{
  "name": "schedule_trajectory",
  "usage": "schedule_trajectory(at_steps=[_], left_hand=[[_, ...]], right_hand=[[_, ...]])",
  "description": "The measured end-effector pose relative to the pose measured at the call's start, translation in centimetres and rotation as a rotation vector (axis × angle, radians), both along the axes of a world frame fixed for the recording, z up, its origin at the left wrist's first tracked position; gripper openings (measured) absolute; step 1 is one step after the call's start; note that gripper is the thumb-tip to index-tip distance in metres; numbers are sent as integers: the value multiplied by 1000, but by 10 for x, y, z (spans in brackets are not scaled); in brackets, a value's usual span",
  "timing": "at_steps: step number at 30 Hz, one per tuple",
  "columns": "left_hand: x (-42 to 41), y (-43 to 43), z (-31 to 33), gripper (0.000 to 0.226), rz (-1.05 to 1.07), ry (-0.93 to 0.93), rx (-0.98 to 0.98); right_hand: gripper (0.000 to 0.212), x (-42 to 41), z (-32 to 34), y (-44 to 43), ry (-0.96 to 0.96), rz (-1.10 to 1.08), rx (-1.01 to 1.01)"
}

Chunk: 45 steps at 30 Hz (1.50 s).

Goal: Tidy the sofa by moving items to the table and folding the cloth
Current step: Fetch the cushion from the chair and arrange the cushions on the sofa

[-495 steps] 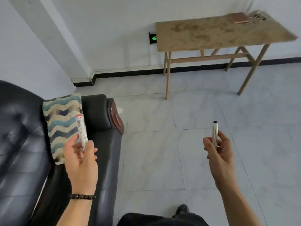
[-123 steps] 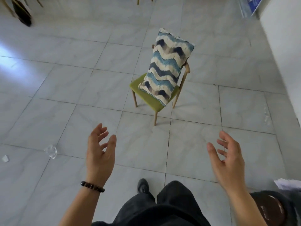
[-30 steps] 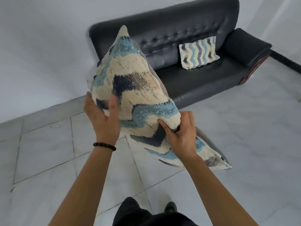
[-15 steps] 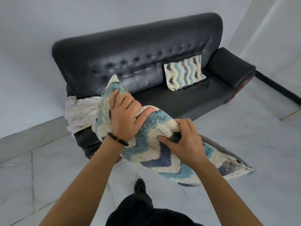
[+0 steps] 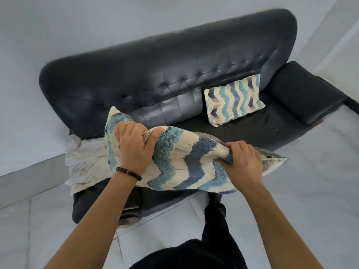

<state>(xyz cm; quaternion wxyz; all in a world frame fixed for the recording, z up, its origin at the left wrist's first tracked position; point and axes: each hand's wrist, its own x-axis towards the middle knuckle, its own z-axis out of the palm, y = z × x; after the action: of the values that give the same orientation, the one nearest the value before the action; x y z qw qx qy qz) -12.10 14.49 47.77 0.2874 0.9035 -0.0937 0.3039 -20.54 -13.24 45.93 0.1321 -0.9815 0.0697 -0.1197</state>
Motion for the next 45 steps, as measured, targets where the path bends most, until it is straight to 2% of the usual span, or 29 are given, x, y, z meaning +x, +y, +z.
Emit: schedule_trajectory(at_steps=[5, 9, 13, 19, 26, 28, 30, 33, 35, 37, 39, 41, 43, 45], left_hand=[[83, -29, -37, 53, 95, 137, 137], [140, -59, -78, 44, 225, 274, 103], [198, -78, -142, 31, 330, 424, 26], [278, -82, -239, 29, 383, 564, -67], [349, -61, -308, 33, 425, 476, 25], [370, -55, -320, 31, 445, 374, 21], [381, -48, -338, 32, 432, 281, 16], [378, -46, -374, 47, 431, 399, 96], [361, -48, -396, 59, 382, 538, 42], [342, -48, -420, 73, 351, 637, -53], [334, -46, -436, 88, 396, 704, -146], [339, -42, -443, 109, 484, 746, -268], [354, -35, -446, 129, 555, 781, -382], [370, -21, -454, 138, 566, 860, -508]], right_hand=[[47, 136, -34, -45, 74, 86, -15], [50, 230, -66, -70, 191, 148, -32], [54, 312, -122, -84, 218, 250, -88], [50, 409, -218, -82, 317, 387, -162], [44, 485, -284, -73, 212, 520, -207], [53, 509, -298, -69, 160, 516, -201], [69, 524, -312, -65, 199, 451, -221], [84, 522, -336, -58, 412, 294, -128], [88, 511, -355, -57, 591, 233, 34], [93, 497, -374, -61, 680, 211, 144], [95, 488, -390, -68, 703, 186, 196], [98, 488, -401, -71, 632, 157, 251], [112, 495, -410, -73, 556, 59, 334], [129, 505, -417, -74, 592, -96, 455]])
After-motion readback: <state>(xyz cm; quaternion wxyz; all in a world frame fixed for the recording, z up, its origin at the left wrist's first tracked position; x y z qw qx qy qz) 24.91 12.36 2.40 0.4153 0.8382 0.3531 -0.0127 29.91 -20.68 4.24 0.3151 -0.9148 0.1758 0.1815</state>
